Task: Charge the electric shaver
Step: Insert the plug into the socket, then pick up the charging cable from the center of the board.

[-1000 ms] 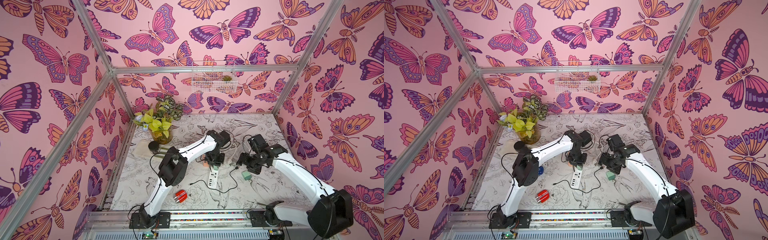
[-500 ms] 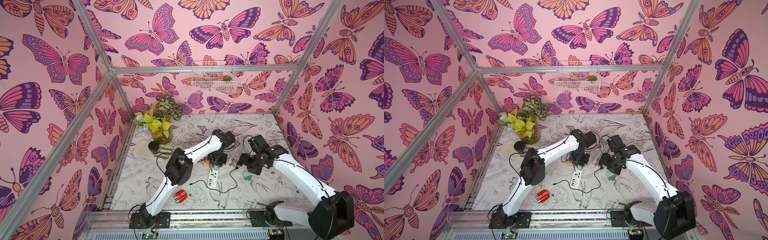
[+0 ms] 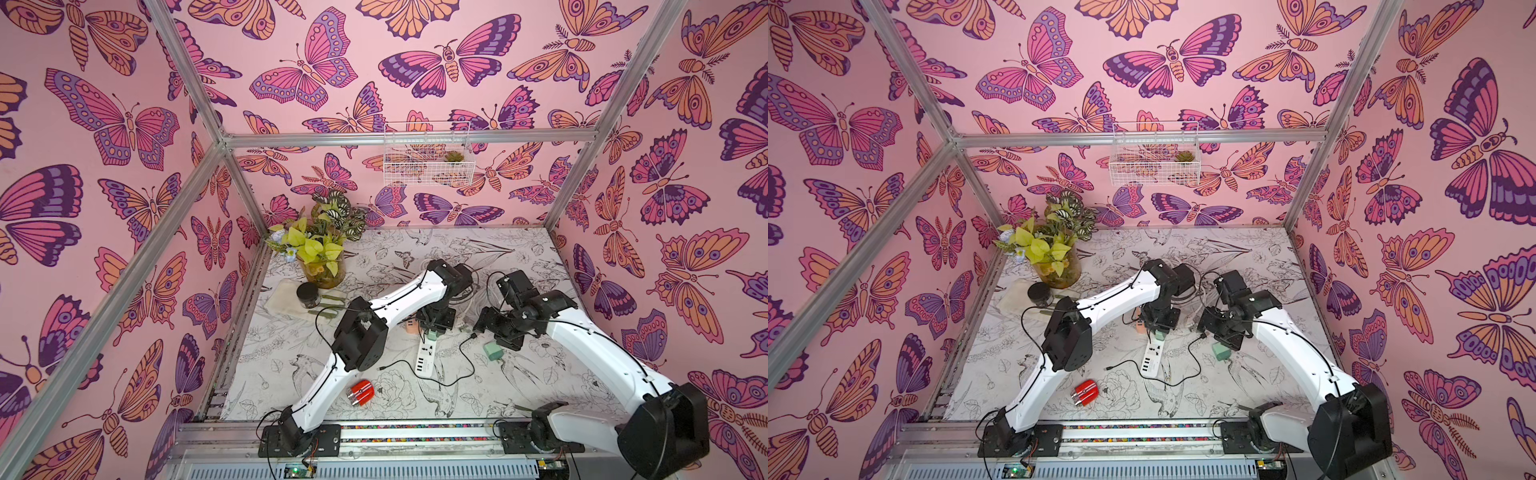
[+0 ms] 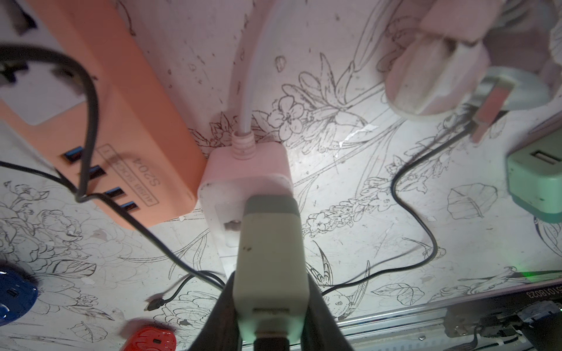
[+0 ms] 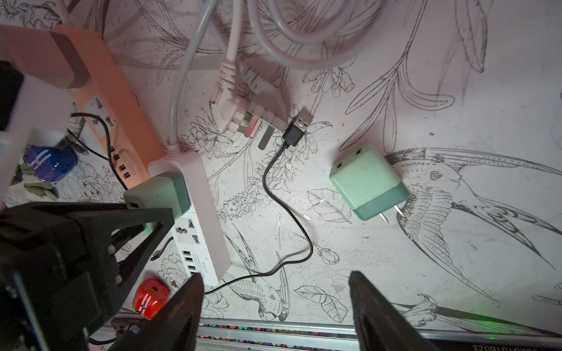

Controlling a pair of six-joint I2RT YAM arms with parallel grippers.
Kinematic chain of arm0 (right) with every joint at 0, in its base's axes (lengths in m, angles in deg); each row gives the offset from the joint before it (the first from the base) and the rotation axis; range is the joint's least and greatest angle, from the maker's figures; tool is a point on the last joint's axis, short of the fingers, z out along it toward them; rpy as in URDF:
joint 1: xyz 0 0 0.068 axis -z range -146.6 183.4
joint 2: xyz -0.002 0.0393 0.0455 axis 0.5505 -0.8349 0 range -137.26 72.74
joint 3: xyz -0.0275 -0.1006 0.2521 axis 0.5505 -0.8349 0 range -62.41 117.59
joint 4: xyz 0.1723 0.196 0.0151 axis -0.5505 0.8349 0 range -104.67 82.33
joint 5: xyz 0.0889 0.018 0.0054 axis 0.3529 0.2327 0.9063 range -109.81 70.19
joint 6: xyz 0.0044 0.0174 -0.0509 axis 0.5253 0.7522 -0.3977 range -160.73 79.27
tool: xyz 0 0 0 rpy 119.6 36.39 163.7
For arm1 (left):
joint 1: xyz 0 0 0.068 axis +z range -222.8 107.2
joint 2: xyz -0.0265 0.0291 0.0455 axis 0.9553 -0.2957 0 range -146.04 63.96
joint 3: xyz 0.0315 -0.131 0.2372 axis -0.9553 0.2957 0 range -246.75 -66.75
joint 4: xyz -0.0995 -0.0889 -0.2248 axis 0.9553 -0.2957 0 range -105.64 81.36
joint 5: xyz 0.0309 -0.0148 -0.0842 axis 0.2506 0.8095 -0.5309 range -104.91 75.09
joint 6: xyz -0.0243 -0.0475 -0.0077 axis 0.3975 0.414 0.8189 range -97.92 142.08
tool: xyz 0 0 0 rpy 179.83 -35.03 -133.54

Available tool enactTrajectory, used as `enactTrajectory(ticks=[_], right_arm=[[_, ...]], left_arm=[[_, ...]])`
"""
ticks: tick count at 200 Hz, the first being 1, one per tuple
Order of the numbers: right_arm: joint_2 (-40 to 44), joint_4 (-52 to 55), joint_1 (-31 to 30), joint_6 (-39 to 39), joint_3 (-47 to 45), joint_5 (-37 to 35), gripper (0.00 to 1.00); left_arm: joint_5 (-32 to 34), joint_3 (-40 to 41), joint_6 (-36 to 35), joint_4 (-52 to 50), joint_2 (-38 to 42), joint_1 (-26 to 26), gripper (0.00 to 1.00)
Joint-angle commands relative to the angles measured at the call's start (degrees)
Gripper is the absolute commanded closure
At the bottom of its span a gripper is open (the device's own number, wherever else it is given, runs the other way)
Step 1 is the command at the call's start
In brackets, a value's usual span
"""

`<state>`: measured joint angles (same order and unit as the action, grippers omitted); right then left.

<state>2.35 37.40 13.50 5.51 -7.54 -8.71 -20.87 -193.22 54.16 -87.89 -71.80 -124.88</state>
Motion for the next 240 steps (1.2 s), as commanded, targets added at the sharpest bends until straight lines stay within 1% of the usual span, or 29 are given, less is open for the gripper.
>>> enactTrajectory(ticks=[1,31,44,67,90,116,137,155,164,184,200,208,218,227,240], right_arm=[[-0.2,1.1,0.3,0.1,0.4,-1.0,0.23],[-1.0,0.7,0.4,0.3,1.1,-0.9,0.23],[-1.2,0.4,0.4,0.3,1.3,-1.1,0.23],[-1.9,0.4,0.4,0.3,1.8,-1.0,0.23],[-1.8,0.5,0.3,0.3,2.6,-1.8,0.23],[-0.9,0.0,0.2,-0.3,3.6,-2.4,0.26],[0.5,-1.6,-0.8,-1.9,5.0,-2.9,0.3],[0.8,-3.6,-3.5,-4.0,7.3,-3.2,0.34],[0.2,-4.3,-5.3,-5.2,8.7,-3.3,0.37],[-3.4,-3.5,-10.3,-7.6,13.2,-5.4,0.42],[-6.6,-2.4,-14.1,-8.6,16.4,-7.4,0.47],[-7.9,-2.5,-15.7,-8.7,17.5,-7.7,0.5],[-9.3,-3.6,-17.0,-8.6,18.3,-6.9,0.55],[-11.0,-4.5,-18.2,-8.7,19.1,-6.1,0.59],[-14.2,-5.0,-20.0,-9.4,21.3,-5.4,0.63]], left_arm=[[3.6,-0.9,-1.0,-0.9,-0.1,-0.2,0.65],[2.2,-4.3,-0.7,-1.7,4.5,-0.7,0.53],[0.6,-4.9,-0.4,-1.8,5.8,-0.7,0.49],[-2.5,-4.9,0.6,-1.8,7.6,-0.7,0.44],[-2.7,-4.2,2.1,-1.8,10.3,-0.2,0.43],[-1.8,-1.1,4.9,0.1,15.7,2.8,0.44],[-3.3,6.4,8.2,4.9,22.2,7.2,0.47],[-5.5,16.8,11.5,11.7,28.9,12.0,0.49],[-7.1,23.3,13.6,15.5,32.3,14.9,0.49],[-11.7,36.0,18.5,23.8,38.5,21.5,0.51],[-15.1,43.7,22.3,29.6,41.5,25.8,0.53],[-17.1,47.2,24.4,32.6,42.5,27.8,0.58],[-19.1,51.1,26.9,36.6,43.5,29.8,0.61],[-20.3,53.4,28.9,39.3,44.0,31.2,0.63],[-20.1,54.9,29.4,40.7,44.3,32.2,0.64]])
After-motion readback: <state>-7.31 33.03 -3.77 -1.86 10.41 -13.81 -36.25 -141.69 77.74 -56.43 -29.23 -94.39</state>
